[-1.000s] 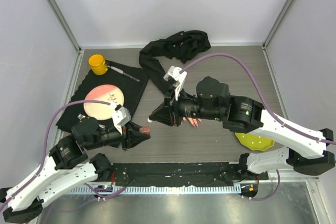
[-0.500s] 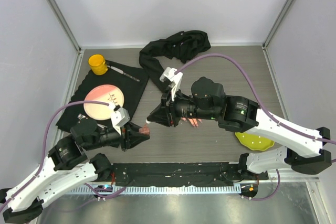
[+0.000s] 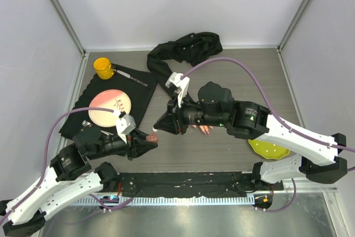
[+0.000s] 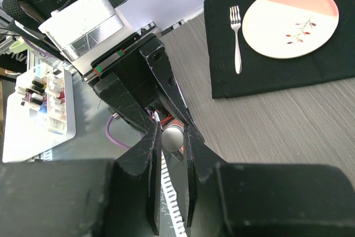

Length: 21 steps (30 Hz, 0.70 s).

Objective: Paint the nails

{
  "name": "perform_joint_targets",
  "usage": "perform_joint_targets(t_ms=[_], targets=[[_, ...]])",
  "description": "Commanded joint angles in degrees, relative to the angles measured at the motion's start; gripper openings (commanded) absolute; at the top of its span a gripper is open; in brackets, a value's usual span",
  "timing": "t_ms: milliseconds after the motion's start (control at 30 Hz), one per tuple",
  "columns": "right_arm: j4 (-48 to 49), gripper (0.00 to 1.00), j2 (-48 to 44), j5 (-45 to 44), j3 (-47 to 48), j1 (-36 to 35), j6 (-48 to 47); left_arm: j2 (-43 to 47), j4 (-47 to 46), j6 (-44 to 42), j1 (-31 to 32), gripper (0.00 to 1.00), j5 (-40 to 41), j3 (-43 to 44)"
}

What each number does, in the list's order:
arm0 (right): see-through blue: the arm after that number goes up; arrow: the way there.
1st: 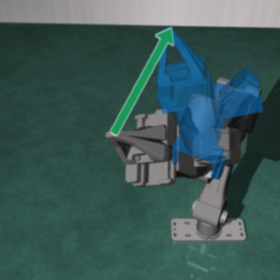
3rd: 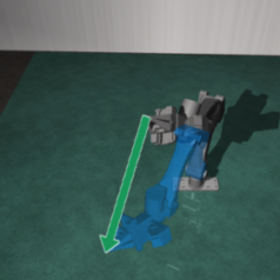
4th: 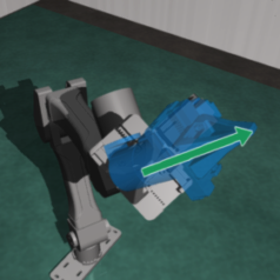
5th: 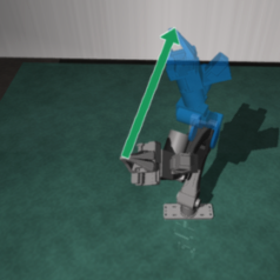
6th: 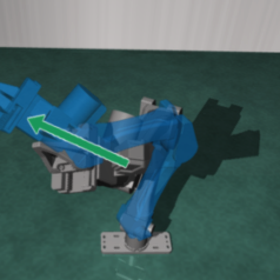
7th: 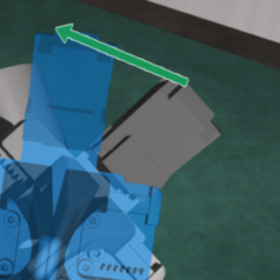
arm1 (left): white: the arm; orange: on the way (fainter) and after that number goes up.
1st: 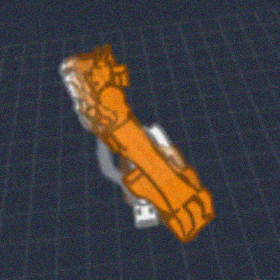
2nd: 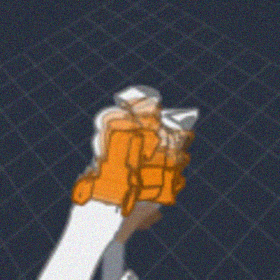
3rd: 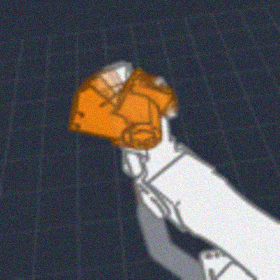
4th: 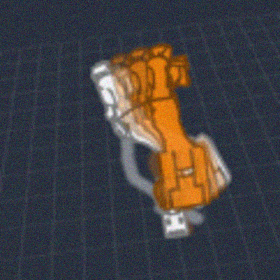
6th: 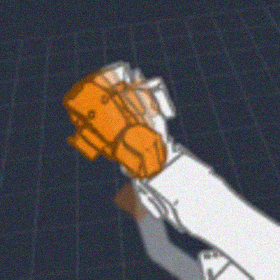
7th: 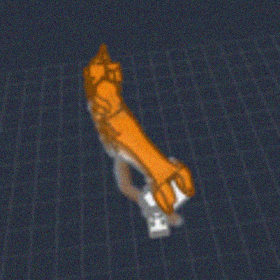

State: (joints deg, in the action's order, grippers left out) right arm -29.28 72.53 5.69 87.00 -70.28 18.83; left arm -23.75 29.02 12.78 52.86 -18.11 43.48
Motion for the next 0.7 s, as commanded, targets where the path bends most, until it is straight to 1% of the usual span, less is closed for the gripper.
perform_joint_targets(t_ms=[0, 667], targets=[[2.03, 0.01, 0.07, 0.63, 0.63, -0.03, 0.15, 0.81, -2.47, -0.82, -0.04, 0.00, -1.14, 1.34], [2.12, 0.01, 1.38, 2.13, 0.10, -0.03, 0.42, 1.07, -2.56, -0.82, 0.05, 0.00, -1.14, 1.34]])
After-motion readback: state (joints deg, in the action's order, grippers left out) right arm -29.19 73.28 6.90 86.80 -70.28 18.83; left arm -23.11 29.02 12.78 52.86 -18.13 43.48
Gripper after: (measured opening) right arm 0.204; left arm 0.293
